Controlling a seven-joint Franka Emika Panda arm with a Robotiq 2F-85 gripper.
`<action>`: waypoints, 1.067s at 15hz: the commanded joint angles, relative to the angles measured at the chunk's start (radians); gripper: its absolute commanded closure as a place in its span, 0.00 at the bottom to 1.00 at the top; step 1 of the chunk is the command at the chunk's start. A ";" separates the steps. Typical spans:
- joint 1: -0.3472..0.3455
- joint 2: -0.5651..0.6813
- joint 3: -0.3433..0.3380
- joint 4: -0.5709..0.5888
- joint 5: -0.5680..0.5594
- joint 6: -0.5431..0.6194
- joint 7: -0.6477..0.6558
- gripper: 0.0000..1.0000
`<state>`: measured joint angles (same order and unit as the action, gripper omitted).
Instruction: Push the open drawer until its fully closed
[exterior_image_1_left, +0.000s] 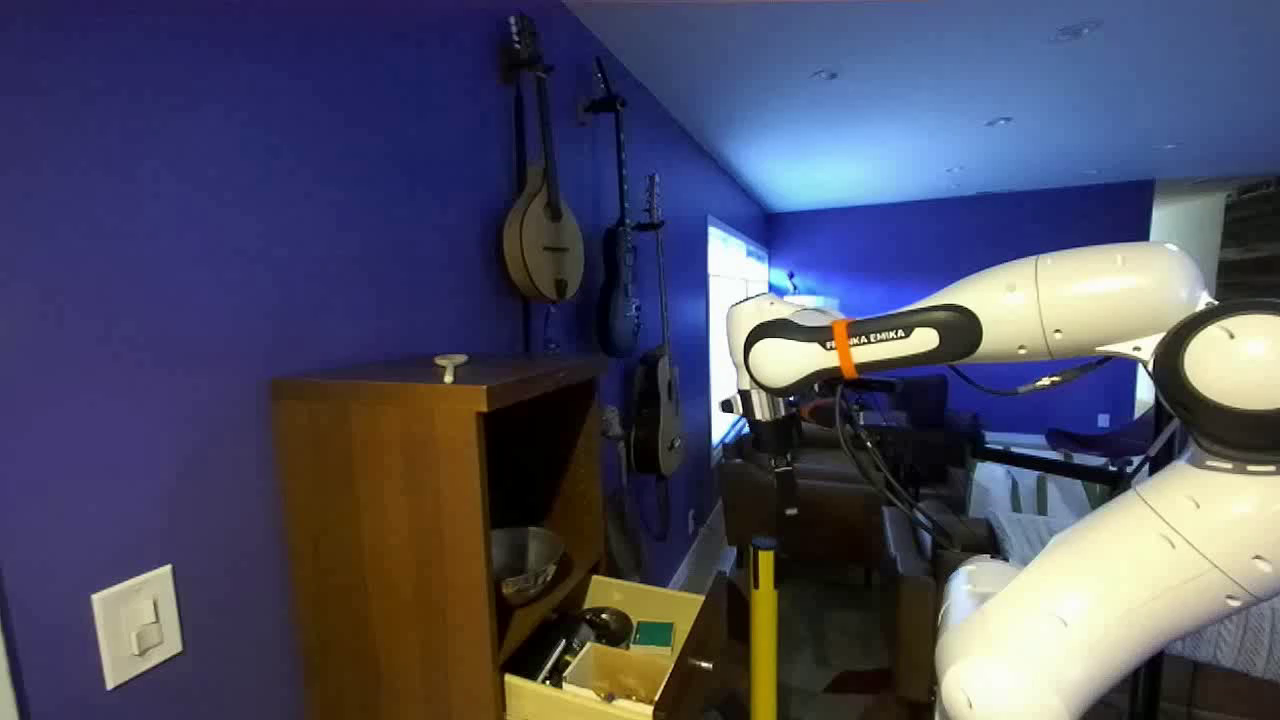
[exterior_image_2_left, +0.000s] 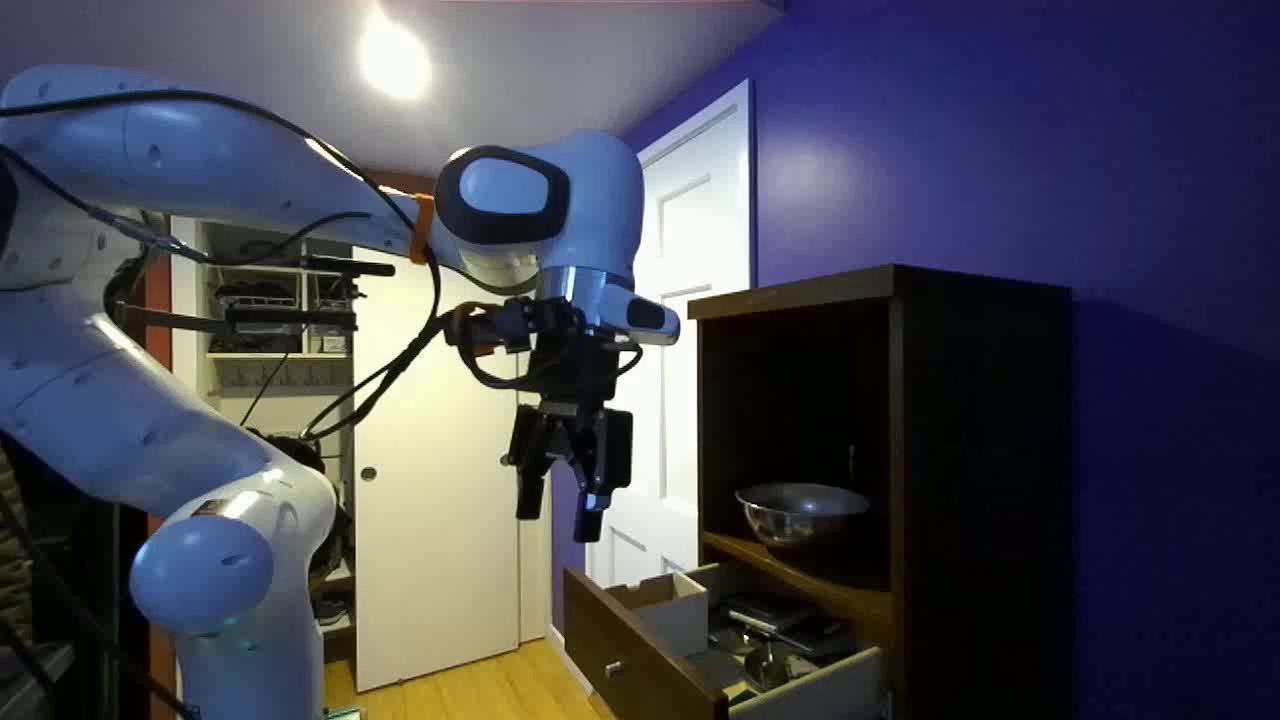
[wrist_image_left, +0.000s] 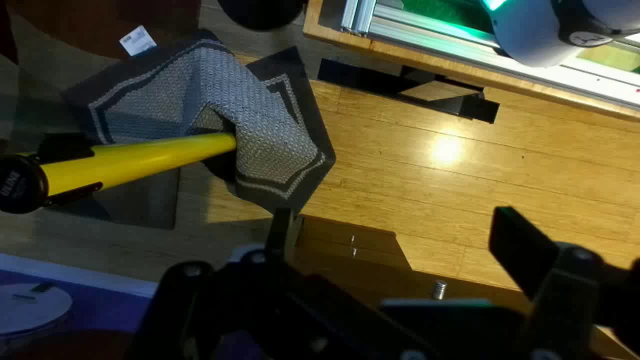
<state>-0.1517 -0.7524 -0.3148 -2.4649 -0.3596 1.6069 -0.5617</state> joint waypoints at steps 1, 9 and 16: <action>0.014 -0.002 -0.010 0.002 -0.006 -0.005 0.007 0.00; 0.014 -0.002 -0.010 0.002 -0.006 -0.005 0.007 0.00; 0.017 -0.008 0.003 -0.012 0.006 -0.011 0.026 0.00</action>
<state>-0.1517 -0.7523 -0.3148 -2.4649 -0.3596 1.6069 -0.5617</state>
